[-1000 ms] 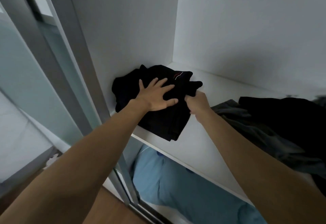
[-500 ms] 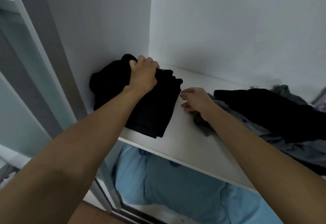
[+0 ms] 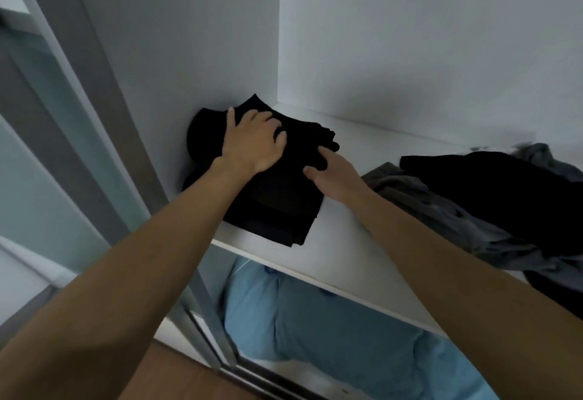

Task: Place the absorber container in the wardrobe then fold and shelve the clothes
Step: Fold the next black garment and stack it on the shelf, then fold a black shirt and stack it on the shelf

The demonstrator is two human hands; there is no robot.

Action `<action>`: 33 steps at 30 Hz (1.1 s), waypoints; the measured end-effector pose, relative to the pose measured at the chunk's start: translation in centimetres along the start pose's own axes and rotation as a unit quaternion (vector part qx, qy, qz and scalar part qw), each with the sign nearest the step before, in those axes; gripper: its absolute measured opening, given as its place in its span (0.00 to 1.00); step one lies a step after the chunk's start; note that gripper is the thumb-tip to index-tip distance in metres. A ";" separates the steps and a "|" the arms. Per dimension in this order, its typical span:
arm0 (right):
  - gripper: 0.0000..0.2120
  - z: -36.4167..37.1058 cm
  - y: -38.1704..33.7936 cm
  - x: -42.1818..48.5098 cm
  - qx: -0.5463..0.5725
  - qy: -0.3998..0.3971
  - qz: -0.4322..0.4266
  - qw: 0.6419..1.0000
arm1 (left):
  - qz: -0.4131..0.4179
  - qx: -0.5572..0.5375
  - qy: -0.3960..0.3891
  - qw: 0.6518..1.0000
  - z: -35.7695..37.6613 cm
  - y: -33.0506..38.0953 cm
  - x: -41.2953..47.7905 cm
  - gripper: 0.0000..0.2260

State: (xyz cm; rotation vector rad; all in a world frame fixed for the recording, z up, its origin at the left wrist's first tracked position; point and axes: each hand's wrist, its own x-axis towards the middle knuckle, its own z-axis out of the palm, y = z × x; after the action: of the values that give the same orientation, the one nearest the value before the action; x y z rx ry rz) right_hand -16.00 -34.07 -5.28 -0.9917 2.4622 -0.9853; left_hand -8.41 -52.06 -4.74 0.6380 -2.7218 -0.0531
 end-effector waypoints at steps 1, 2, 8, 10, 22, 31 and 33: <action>0.27 0.4 0.2 0.1 -0.014 -0.008 0.008 1.000 | -0.019 -0.016 -0.062 0.998 0.3 -0.6 -0.4 0.23; 0.28 0.6 0.3 0.2 -0.028 -0.016 0.014 0.999 | -0.035 -0.023 -0.116 0.992 0.6 -1.0 -0.9 0.24; 0.19 -5.4 1.3 -2.0 -0.119 0.058 -0.043 0.990 | -0.059 -0.120 -0.114 0.984 0.5 1.6 -0.4 0.23; 0.14 -9.0 3.0 -3.5 -0.104 0.105 -0.048 0.988 | -0.022 -0.226 -0.083 0.970 -0.3 4.5 0.4 0.19; 0.41 -22.8 20.8 -10.4 -0.118 -0.007 0.146 0.982 | 0.215 -0.248 -0.250 0.911 2.3 24.9 0.7 0.35; 0.20 -21.6 23.8 -7.5 -0.032 0.125 0.059 0.990 | 0.131 -0.260 -0.117 0.950 8.4 27.2 3.2 0.33; 0.20 -21.9 23.3 -7.1 0.087 0.199 0.059 0.974 | 0.088 -0.242 -0.098 0.961 8.9 27.2 3.6 0.42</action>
State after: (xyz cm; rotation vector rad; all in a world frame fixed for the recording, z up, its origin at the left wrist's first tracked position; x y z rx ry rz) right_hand -33.36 -6.31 -5.66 -0.6318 2.6458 -1.4472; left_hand -26.03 -29.54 -8.86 0.2580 -2.7760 -0.7483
